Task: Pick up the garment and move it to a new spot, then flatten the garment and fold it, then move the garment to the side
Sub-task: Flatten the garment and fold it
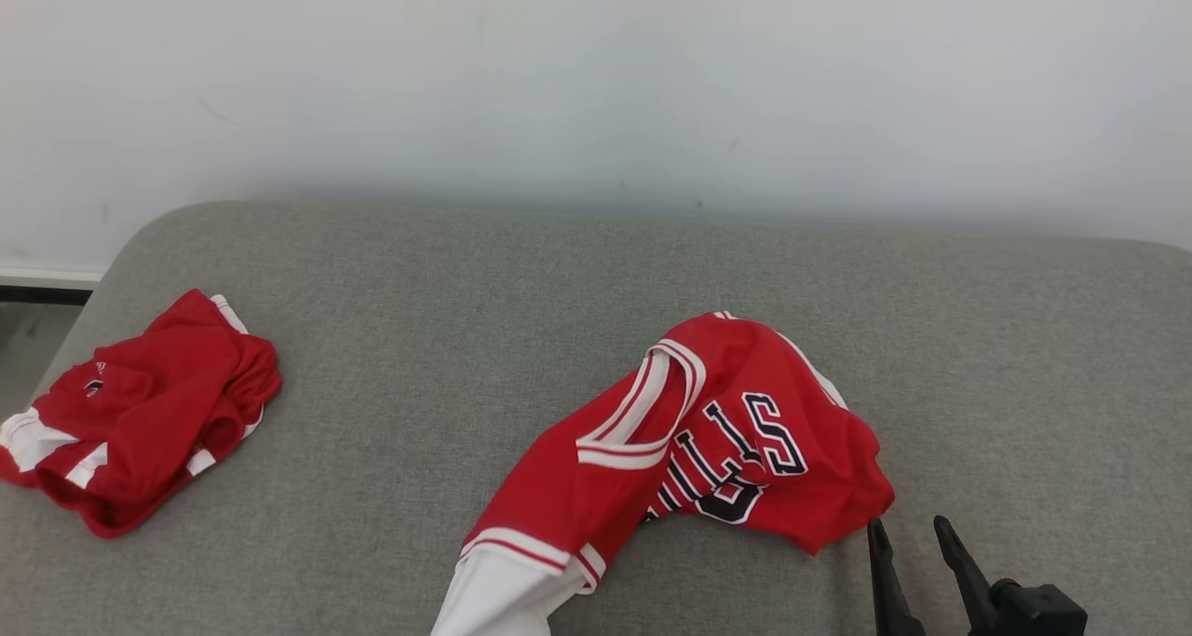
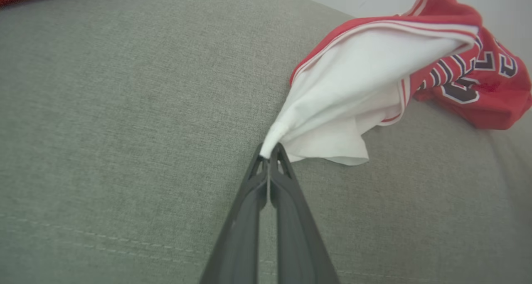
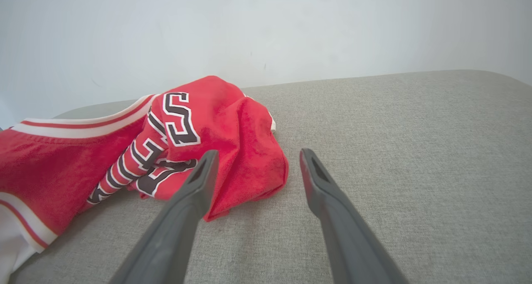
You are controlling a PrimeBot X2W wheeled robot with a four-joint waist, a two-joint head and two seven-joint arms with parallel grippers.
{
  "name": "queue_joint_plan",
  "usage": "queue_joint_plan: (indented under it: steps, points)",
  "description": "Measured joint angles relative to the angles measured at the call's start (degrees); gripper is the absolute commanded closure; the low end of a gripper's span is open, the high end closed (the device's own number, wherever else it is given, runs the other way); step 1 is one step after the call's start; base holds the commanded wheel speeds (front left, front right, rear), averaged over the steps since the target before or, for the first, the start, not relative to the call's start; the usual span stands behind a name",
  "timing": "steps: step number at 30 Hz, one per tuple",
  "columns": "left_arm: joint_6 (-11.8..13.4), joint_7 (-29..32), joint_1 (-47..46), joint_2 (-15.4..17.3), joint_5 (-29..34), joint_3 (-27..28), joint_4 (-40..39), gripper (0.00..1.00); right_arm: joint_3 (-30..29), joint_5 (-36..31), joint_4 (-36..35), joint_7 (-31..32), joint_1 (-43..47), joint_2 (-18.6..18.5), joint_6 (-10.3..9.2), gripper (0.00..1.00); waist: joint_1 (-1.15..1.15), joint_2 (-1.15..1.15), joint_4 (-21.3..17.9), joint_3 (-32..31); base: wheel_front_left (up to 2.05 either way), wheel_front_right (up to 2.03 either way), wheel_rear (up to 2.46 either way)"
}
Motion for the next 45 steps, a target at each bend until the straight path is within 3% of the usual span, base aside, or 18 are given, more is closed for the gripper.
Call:
queue_joint_plan:
  steps: [3,4,5,17,29,34,43,44,45]
  points:
    - [-1.01,-0.22,-0.19,-0.70,-0.16,-0.09,2.93,1.00,0.02,-0.03,0.03,0.00,-0.04,0.01,0.00,0.00,0.00,0.00,-0.50,-0.15,0.00,0.00,0.00]
    - [-1.36,-0.37,-0.32,-0.77,-0.03,-0.04,3.23,0.88,-0.02,-0.03,0.01,0.00,-0.03,0.00,0.00,0.00,0.00,0.00,-0.65,-0.20,0.00,0.00,0.00]
    - [-1.38,-0.51,-0.69,-0.81,0.16,0.12,3.23,0.00,-0.04,-0.03,-0.01,0.00,-0.02,-0.01,0.00,0.00,0.00,0.00,-0.77,-0.25,0.00,0.00,0.00]
    - [-1.99,-0.91,-3.93,-0.19,6.28,6.46,-8.51,0.00,-0.07,0.12,0.07,0.00,0.03,0.00,0.00,0.00,0.00,0.00,-1.34,-0.58,0.00,0.00,0.00]
    - [-5.48,3.16,-12.07,-0.91,9.10,0.11,-8.54,0.00,1.37,0.66,0.29,0.00,-0.90,0.00,0.00,0.00,0.00,0.00,-5.15,0.00,0.00,0.00,0.00]
    - [-6.37,9.47,-16.75,-1.12,9.98,-3.01,-6.02,0.00,1.44,1.04,0.47,0.00,-1.07,-0.01,0.00,0.00,0.00,0.00,-8.70,0.73,0.00,0.00,0.00]
    - [-3.76,16.57,-19.67,0.81,11.76,-3.85,-2.12,0.00,1.20,1.56,0.58,0.00,-1.47,0.00,0.00,0.00,0.00,0.00,-13.97,2.39,0.00,0.00,0.00]
    - [-3.42,17.18,-19.91,0.90,12.05,-3.83,-1.75,0.04,1.22,1.57,0.60,0.00,-1.54,-0.01,0.00,0.00,0.01,0.00,-14.42,2.56,0.00,0.00,0.00]
    - [-3.42,18.15,-19.95,0.91,11.93,-3.81,-1.15,0.34,1.18,1.63,0.60,0.00,-1.62,-0.01,0.00,0.00,0.00,0.00,-14.81,2.72,0.00,0.00,0.00]
